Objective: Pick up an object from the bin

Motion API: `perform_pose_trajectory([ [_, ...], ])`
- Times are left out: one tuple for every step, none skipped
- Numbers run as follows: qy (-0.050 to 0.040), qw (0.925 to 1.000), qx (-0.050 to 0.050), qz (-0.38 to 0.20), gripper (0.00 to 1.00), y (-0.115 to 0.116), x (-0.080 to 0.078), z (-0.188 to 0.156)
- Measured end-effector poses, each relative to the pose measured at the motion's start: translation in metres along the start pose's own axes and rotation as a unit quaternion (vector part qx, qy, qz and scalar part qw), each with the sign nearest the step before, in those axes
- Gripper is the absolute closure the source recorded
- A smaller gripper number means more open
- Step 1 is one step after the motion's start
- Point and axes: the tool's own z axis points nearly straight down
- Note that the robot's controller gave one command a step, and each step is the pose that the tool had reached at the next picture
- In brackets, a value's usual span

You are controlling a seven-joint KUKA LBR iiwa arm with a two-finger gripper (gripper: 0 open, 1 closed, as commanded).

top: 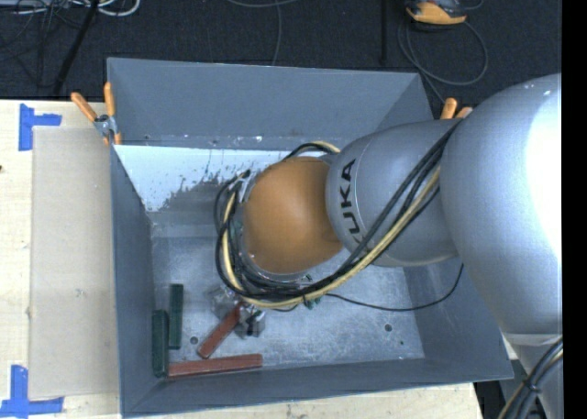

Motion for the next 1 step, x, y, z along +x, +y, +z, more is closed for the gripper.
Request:
perform_pose_trajectory([
  [-0.0036, 0.9922, 0.003, -0.125, 1.0, -0.0007, 0.0106, -0.1878],
])
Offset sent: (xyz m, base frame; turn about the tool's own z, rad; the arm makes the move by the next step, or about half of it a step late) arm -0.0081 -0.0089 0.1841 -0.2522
